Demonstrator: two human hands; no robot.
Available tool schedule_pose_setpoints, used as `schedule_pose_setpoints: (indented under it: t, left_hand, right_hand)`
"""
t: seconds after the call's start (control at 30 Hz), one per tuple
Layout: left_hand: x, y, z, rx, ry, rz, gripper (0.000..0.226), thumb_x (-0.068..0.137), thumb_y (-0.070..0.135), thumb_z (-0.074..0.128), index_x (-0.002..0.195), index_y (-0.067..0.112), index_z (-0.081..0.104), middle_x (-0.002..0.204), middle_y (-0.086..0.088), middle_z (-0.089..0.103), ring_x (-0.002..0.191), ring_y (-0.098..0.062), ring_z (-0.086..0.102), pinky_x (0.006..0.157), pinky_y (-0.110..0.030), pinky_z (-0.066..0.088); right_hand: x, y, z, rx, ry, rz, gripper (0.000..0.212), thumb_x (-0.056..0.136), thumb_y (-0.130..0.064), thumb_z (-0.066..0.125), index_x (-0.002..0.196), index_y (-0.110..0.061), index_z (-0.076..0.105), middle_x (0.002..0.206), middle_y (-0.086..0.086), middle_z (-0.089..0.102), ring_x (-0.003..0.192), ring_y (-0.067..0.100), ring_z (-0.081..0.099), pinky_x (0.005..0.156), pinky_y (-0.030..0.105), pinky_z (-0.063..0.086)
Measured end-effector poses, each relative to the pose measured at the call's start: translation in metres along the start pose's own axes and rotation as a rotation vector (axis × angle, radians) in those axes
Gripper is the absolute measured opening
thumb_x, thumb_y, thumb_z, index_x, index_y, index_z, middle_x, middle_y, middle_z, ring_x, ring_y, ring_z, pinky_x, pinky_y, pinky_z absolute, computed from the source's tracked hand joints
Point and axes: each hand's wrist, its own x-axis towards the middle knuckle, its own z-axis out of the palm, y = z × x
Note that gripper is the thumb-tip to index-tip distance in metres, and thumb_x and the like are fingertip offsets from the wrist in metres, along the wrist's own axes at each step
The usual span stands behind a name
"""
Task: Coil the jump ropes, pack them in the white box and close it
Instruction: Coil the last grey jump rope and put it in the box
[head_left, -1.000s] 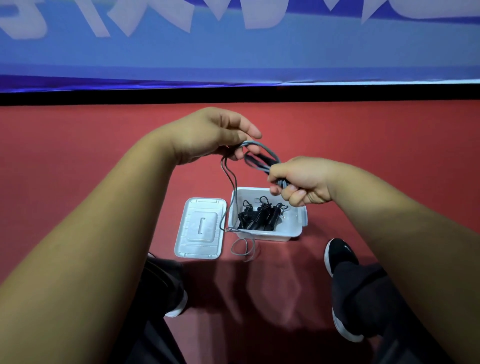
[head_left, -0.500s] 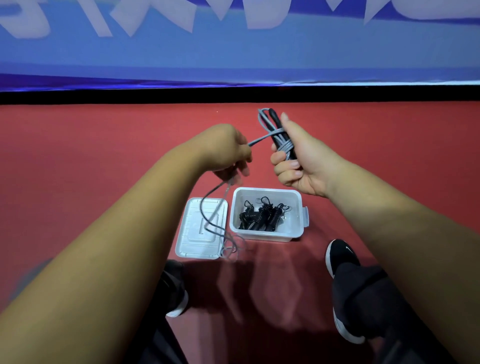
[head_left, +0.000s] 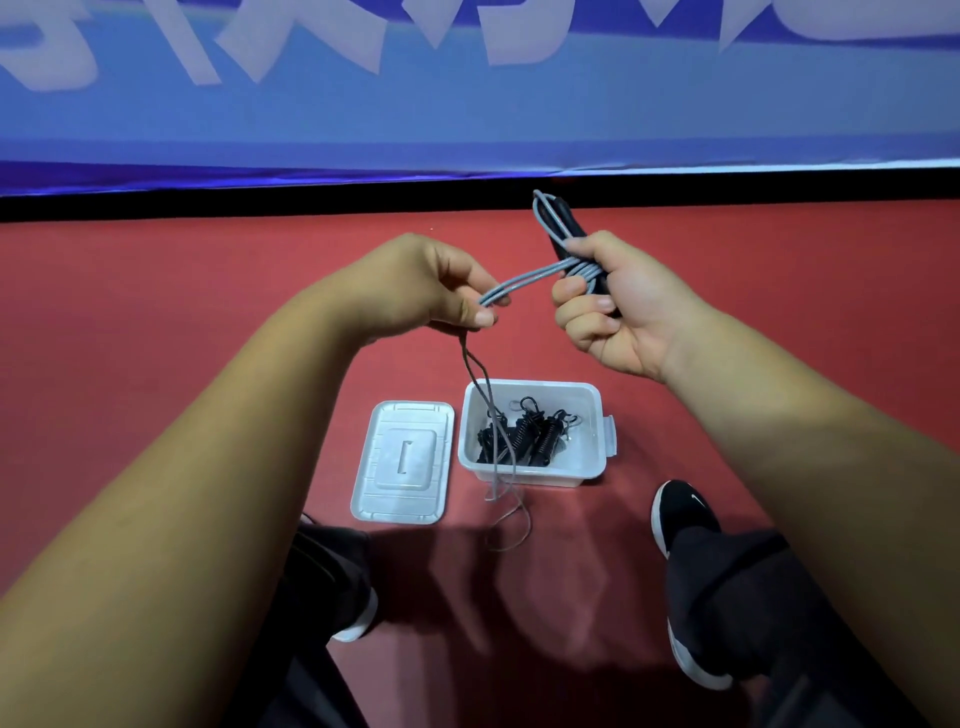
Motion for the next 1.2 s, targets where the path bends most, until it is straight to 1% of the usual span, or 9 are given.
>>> schedule_pose_setpoints:
  t: [0.17, 0.33, 0.47, 0.53, 0.63, 0.77, 0.93, 1.07, 1.2]
  left_hand:
    - [0.005, -0.001, 0.003, 0.318, 0.001, -0.04, 0.022, 0.078, 0.016, 0.091, 0.096, 0.02, 0.08, 0.083, 0.005, 0.079, 0.073, -0.002, 0.068, 0.08, -0.022, 0.056]
    - [0.012, -0.005, 0.01, 0.386, 0.018, -0.054, 0.023, 0.077, 0.02, 0.093, 0.095, 0.02, 0.079, 0.077, 0.009, 0.077, 0.066, 0.002, 0.066, 0.07, -0.014, 0.051]
    - [0.015, -0.014, 0.013, 0.306, 0.093, -0.038, 0.012, 0.084, 0.026, 0.087, 0.089, 0.018, 0.08, 0.079, -0.002, 0.078, 0.075, -0.015, 0.074, 0.073, -0.029, 0.062]
    - [0.012, -0.014, 0.015, 0.173, 0.127, -0.011, 0.007, 0.088, 0.018, 0.081, 0.093, 0.013, 0.081, 0.086, -0.006, 0.079, 0.084, -0.021, 0.077, 0.073, -0.036, 0.065]
    - [0.007, -0.01, 0.011, 0.077, 0.102, 0.074, 0.009, 0.087, 0.008, 0.078, 0.094, 0.014, 0.079, 0.088, -0.001, 0.079, 0.084, -0.015, 0.075, 0.078, -0.038, 0.063]
    - [0.004, -0.01, 0.0, 0.023, -0.052, 0.142, 0.008, 0.086, 0.003, 0.068, 0.092, 0.006, 0.071, 0.085, -0.015, 0.063, 0.08, -0.021, 0.052, 0.076, -0.037, 0.042]
    - [-0.001, -0.002, -0.002, 0.004, -0.178, 0.139, 0.009, 0.092, -0.005, 0.068, 0.092, 0.003, 0.068, 0.084, -0.011, 0.069, 0.074, -0.016, 0.063, 0.07, -0.025, 0.052]
    - [-0.003, 0.008, 0.003, 0.156, -0.163, 0.143, 0.01, 0.084, -0.001, 0.079, 0.089, 0.006, 0.076, 0.082, -0.015, 0.069, 0.077, -0.017, 0.062, 0.078, -0.03, 0.052]
    - [-0.007, 0.018, 0.009, 0.32, -0.113, 0.161, 0.008, 0.084, 0.012, 0.084, 0.085, 0.014, 0.077, 0.08, -0.012, 0.071, 0.069, -0.009, 0.059, 0.068, -0.021, 0.047]
  right_hand:
    - [-0.008, 0.001, 0.006, -0.003, -0.104, 0.035, 0.015, 0.098, -0.02, 0.053, 0.089, -0.019, 0.041, 0.071, -0.006, 0.037, 0.045, 0.002, 0.019, 0.035, 0.014, 0.013]
    - [-0.023, 0.005, 0.014, -0.197, -0.19, 0.134, 0.018, 0.093, -0.023, 0.051, 0.08, -0.014, 0.042, 0.062, -0.005, 0.042, 0.039, 0.004, 0.022, 0.038, 0.016, 0.007]
    - [-0.026, 0.009, 0.01, -0.326, -0.317, 0.242, 0.023, 0.089, -0.027, 0.058, 0.078, -0.011, 0.046, 0.061, -0.004, 0.037, 0.039, 0.004, 0.018, 0.037, 0.014, 0.008]
    - [-0.027, 0.009, 0.006, -0.372, -0.377, 0.291, 0.022, 0.087, -0.027, 0.057, 0.095, -0.006, 0.054, 0.064, -0.003, 0.037, 0.043, 0.003, 0.014, 0.035, 0.014, 0.01]
    - [-0.028, 0.006, -0.003, -0.397, -0.512, 0.402, 0.049, 0.091, -0.024, 0.051, 0.133, -0.001, 0.059, 0.063, -0.002, 0.043, 0.044, 0.002, 0.015, 0.036, 0.014, 0.011]
    - [-0.024, 0.004, -0.011, -0.397, -0.712, 0.549, 0.061, 0.093, -0.023, 0.058, 0.154, -0.018, 0.053, 0.064, 0.0, 0.046, 0.044, 0.003, 0.022, 0.036, 0.014, 0.02]
    - [-0.02, 0.009, -0.014, -0.6, -0.617, 0.667, 0.054, 0.083, -0.022, 0.076, 0.125, -0.009, 0.043, 0.063, 0.002, 0.036, 0.04, 0.004, 0.022, 0.036, 0.011, 0.018]
    - [-0.023, 0.013, -0.008, -0.794, -0.473, 0.659, 0.017, 0.091, -0.017, 0.057, 0.106, -0.009, 0.054, 0.07, 0.004, 0.044, 0.044, 0.006, 0.017, 0.036, 0.013, 0.014]
    - [-0.021, 0.017, -0.008, -0.926, -0.286, 0.566, 0.006, 0.1, -0.013, 0.053, 0.1, -0.007, 0.054, 0.079, 0.008, 0.054, 0.044, 0.006, 0.021, 0.037, 0.012, 0.014]
